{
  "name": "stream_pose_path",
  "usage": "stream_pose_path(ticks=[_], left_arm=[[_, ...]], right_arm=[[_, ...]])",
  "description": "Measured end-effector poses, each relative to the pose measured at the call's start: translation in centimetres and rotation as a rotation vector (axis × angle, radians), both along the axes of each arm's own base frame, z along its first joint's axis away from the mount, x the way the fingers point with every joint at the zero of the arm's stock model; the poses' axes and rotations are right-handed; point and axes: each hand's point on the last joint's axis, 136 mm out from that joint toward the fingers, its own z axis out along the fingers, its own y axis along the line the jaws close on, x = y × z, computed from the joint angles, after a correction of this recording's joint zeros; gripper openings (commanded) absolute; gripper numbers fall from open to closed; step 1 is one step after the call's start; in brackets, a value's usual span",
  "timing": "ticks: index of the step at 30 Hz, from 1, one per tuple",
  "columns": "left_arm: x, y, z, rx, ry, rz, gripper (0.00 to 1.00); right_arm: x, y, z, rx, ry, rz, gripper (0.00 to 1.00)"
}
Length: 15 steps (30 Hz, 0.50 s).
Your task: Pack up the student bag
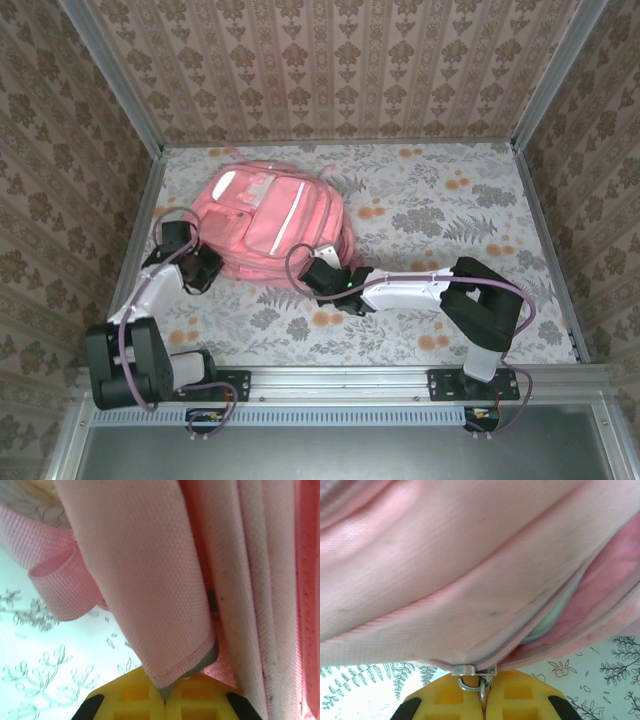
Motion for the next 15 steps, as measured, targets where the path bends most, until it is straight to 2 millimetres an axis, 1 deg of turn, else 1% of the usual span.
stream_pose_path(ticks=[3,6,7,8,11,12,15], left_arm=[[1.8,0.4,-0.1,0.005,0.014,-0.019,0.00],[4.4,0.7,0.1,0.006,0.011,-0.045,0.00],[5.5,0.8,0.3,0.009,0.003,-0.053,0.03],[6.6,0.9,0.6,0.012,-0.013,-0.060,0.12],[8.4,1.5,1.5,0.038,-0.075,-0.067,0.35],[8.6,1.7,2.0,0.042,-0.091,-0.060,0.40],[8.3,1.4,3.3,0.041,-0.133,-0.057,0.43]], right_arm=[[-0.3,0.7,0.4,0.019,0.014,0.034,0.00],[-0.9,2.6,1.4,0.046,0.025,0.091,0.00],[-0.9,3.5,2.0,0.054,0.025,0.110,0.00],[-1.0,4.4,2.5,0.063,0.024,0.128,0.00],[-1.2,6.8,3.1,0.076,0.029,0.176,0.00],[-1.4,7.5,3.1,0.079,0.037,0.190,0.00],[-1.8,8.8,2.7,0.082,0.062,0.219,0.00]])
